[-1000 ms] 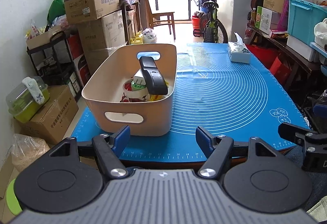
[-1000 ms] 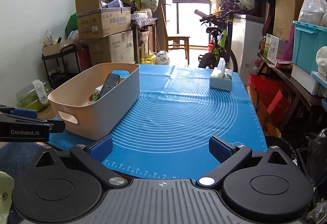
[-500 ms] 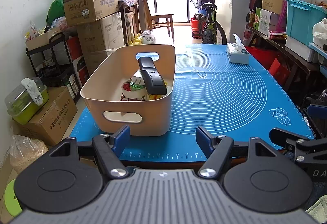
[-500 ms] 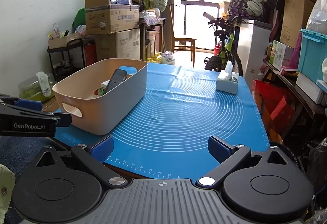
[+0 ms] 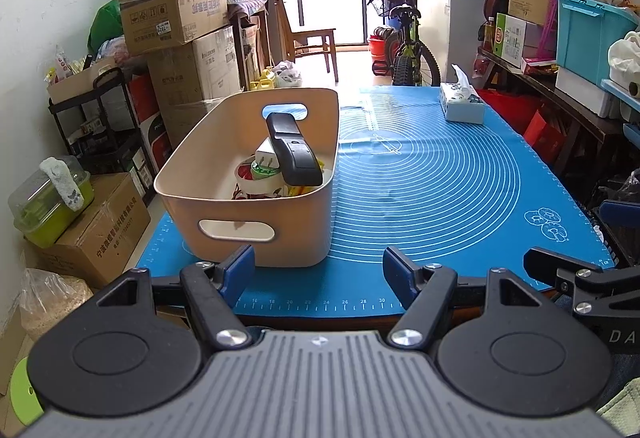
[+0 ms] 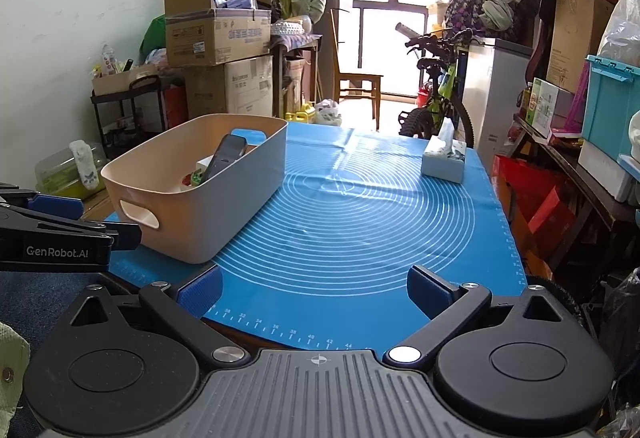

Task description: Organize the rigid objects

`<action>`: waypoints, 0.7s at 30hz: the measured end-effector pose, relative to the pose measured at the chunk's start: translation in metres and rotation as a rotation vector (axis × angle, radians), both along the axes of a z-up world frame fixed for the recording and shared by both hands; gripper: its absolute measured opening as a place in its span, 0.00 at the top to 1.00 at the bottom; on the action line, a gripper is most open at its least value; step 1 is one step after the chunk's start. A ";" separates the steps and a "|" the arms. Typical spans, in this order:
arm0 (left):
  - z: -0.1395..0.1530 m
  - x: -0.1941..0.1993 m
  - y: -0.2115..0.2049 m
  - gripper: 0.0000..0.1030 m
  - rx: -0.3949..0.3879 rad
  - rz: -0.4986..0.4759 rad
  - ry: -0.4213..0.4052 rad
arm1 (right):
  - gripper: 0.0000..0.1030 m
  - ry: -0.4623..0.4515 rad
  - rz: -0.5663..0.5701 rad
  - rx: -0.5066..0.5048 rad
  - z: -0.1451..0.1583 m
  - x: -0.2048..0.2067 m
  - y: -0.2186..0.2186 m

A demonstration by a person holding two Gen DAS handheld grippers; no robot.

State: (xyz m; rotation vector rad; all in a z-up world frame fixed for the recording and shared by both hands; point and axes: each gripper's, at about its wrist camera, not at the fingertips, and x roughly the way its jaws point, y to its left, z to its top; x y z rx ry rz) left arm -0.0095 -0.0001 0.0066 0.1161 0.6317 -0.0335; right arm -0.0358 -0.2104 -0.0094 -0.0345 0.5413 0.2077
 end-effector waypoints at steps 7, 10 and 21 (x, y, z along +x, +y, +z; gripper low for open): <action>0.000 -0.001 -0.001 0.31 0.000 -0.002 0.000 | 0.04 -0.003 0.002 -0.004 0.001 0.000 -0.001; 0.000 -0.001 -0.001 0.31 0.001 -0.003 0.000 | 0.04 -0.002 -0.001 -0.002 0.001 0.000 -0.002; 0.000 -0.001 -0.001 0.31 0.000 -0.003 -0.001 | 0.04 -0.002 -0.001 -0.003 0.000 0.000 -0.003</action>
